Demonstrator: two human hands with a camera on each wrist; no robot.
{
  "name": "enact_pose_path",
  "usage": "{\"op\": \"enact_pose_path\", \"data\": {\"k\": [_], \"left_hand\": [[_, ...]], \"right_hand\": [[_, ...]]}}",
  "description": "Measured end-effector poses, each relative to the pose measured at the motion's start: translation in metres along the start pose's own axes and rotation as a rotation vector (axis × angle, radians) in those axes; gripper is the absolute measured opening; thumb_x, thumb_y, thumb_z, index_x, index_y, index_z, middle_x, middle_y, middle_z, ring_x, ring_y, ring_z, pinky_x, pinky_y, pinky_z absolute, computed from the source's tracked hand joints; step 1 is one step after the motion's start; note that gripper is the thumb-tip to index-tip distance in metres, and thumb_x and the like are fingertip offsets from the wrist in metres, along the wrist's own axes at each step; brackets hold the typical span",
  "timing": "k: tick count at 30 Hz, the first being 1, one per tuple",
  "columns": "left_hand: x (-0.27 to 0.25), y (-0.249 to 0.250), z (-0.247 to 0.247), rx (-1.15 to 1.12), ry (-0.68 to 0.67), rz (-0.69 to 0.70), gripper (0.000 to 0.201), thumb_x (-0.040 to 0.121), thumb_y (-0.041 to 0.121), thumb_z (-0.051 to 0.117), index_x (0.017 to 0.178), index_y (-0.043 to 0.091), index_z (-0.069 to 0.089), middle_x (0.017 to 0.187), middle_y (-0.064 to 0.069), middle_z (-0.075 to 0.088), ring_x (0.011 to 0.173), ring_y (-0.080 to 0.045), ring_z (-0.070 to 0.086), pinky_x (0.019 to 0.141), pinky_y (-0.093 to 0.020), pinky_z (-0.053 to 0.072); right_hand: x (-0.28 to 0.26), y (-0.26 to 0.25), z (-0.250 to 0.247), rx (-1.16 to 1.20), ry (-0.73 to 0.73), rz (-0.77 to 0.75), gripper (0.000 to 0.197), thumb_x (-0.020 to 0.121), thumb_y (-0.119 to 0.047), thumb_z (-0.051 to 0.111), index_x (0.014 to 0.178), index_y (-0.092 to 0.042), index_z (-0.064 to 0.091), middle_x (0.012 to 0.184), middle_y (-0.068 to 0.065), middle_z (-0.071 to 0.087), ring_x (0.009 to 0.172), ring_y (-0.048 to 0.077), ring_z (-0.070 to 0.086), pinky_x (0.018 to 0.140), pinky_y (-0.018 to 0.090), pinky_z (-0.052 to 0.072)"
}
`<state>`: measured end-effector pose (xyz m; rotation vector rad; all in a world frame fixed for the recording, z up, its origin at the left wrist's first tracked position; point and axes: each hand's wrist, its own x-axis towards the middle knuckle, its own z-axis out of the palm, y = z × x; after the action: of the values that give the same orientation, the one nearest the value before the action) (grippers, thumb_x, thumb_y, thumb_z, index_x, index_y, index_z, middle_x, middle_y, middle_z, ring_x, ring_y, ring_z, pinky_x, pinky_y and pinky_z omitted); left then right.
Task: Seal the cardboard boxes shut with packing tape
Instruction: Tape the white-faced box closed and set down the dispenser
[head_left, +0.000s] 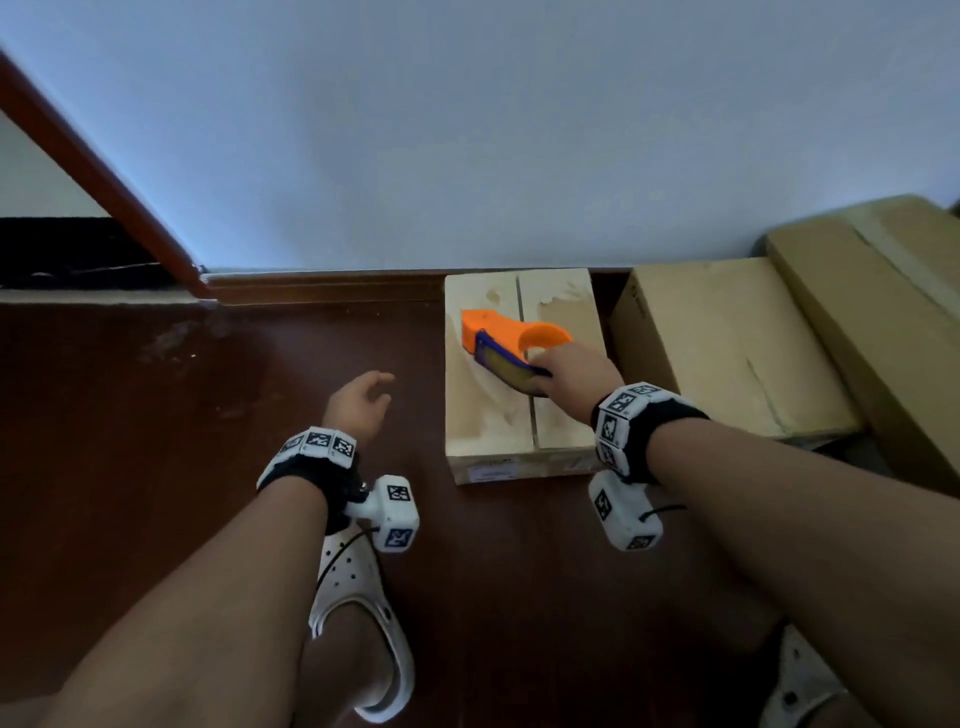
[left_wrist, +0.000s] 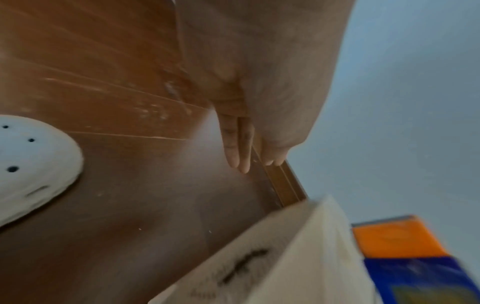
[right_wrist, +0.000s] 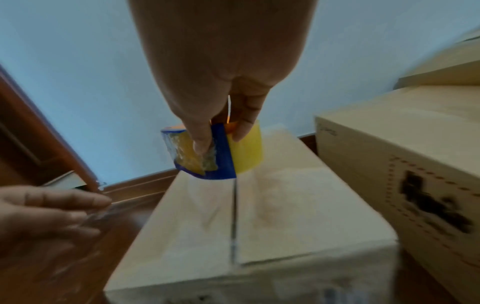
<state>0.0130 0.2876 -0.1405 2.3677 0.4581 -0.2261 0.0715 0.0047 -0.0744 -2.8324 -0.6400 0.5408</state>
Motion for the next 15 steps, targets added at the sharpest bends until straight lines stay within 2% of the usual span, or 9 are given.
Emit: {"op": "enact_pose_path", "data": {"k": [3, 7, 9, 11, 13, 15], "left_hand": [[0.006, -0.047, -0.012, -0.147, 0.061, -0.207, 0.027, 0.093, 0.014, 0.056, 0.117, 0.023, 0.066, 0.103, -0.005, 0.073, 0.098, -0.021, 0.067, 0.090, -0.033, 0.052], [0.027, -0.097, -0.030, -0.371, 0.120, -0.381, 0.022, 0.088, 0.013, 0.055, 0.098, 0.028, 0.067, 0.092, -0.005, 0.073, 0.089, -0.025, 0.070, 0.085, -0.046, 0.057], [0.042, -0.111, -0.035, -0.474, 0.111, -0.432, 0.017, 0.085, 0.014, 0.056, 0.092, 0.027, 0.065, 0.087, -0.006, 0.071, 0.090, -0.029, 0.070, 0.086, -0.049, 0.056], [0.058, -0.115, -0.039, -0.541, 0.111, -0.454, 0.018, 0.088, 0.009, 0.054, 0.096, 0.021, 0.064, 0.086, -0.010, 0.069, 0.092, -0.032, 0.069, 0.088, -0.049, 0.055], [0.072, -0.115, -0.041, -0.601, 0.126, -0.465, 0.021, 0.090, 0.005, 0.051, 0.103, 0.015, 0.065, 0.089, -0.016, 0.068, 0.093, -0.034, 0.068, 0.089, -0.048, 0.055], [0.089, -0.121, -0.043, -0.632, 0.141, -0.472, 0.021, 0.091, 0.005, 0.050, 0.102, 0.016, 0.065, 0.093, -0.018, 0.068, 0.093, -0.035, 0.068, 0.089, -0.048, 0.055]], "right_hand": [[0.020, -0.038, -0.005, 0.122, 0.055, -0.087, 0.015, 0.093, -0.024, 0.052, 0.089, -0.017, 0.065, 0.072, 0.002, 0.057, 0.070, 0.023, 0.055, 0.054, 0.029, 0.034], [0.064, -0.098, 0.009, 0.208, 0.044, -0.124, 0.019, 0.091, -0.028, 0.058, 0.094, -0.013, 0.068, 0.077, 0.002, 0.058, 0.074, 0.022, 0.055, 0.061, 0.029, 0.039], [0.092, -0.123, 0.021, 0.208, 0.019, -0.120, 0.022, 0.091, -0.030, 0.058, 0.094, -0.010, 0.066, 0.080, 0.007, 0.062, 0.078, 0.026, 0.060, 0.062, 0.031, 0.045], [0.118, -0.141, 0.032, 0.173, -0.049, -0.105, 0.024, 0.092, -0.033, 0.058, 0.102, -0.012, 0.067, 0.089, 0.009, 0.066, 0.082, 0.026, 0.063, 0.067, 0.034, 0.052], [0.140, -0.153, 0.046, 0.124, -0.124, -0.079, 0.026, 0.092, -0.032, 0.058, 0.108, -0.013, 0.067, 0.096, 0.010, 0.067, 0.085, 0.026, 0.063, 0.067, 0.033, 0.050], [0.159, -0.161, 0.061, 0.084, -0.182, -0.034, 0.026, 0.093, -0.028, 0.060, 0.111, -0.011, 0.067, 0.100, 0.010, 0.067, 0.086, 0.027, 0.063, 0.067, 0.033, 0.049]]}}
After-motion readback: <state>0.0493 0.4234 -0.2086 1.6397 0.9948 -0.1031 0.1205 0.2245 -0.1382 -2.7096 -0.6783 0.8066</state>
